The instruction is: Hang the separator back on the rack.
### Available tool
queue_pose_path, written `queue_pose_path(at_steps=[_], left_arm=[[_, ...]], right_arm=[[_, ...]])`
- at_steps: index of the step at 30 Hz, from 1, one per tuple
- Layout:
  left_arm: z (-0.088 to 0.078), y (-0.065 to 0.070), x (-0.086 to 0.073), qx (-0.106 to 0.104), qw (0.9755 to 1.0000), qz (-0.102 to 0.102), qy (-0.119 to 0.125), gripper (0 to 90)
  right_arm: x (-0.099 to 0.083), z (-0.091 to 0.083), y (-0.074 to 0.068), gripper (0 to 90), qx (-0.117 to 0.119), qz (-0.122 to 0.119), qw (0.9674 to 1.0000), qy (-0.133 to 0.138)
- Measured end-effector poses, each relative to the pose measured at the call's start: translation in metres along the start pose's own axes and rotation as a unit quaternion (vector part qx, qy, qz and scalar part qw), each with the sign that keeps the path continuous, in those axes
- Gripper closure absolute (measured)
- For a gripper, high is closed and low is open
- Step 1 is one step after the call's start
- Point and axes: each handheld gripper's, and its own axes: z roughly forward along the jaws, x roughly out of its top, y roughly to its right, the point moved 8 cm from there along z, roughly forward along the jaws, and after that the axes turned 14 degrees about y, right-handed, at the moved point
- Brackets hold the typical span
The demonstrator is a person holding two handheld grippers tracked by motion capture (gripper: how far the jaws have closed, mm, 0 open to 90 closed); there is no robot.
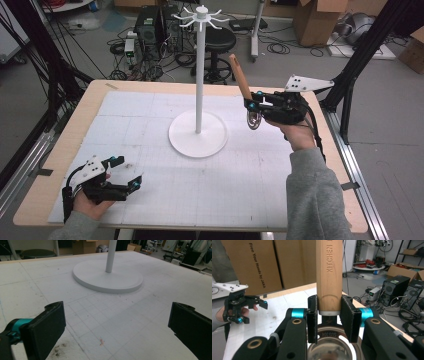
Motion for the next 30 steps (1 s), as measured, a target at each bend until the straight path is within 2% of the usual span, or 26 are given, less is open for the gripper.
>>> queue_pose_path(at_steps=[4,13,18,30], left_arm=[[0.0,0.001,0.0,-0.002,1.0,0.0,-0.001,1.8],[0.0,0.001,0.0,-0.001,1.0,0.0,-0.001,1.8],[-0.001,0.001,-0.001,-0.002,1.0,0.0,-0.003,1.8],[-0.002,-0.001,-0.001,0.001,1.0,0.0,-0.004,1.8]], right_arm=[[0.006,0.002,-0.001,69.6,0.004,-0.003,1.0,0.005],[0.021,0.004,0.0,69.6,-0.005,-0.005,0.9997,0.023],[0.029,0.005,0.001,69.6,-0.018,-0.008,0.9993,0.032],[0.038,0.012,-0.001,69.6,-0.02,-0.004,0.999,0.04]])
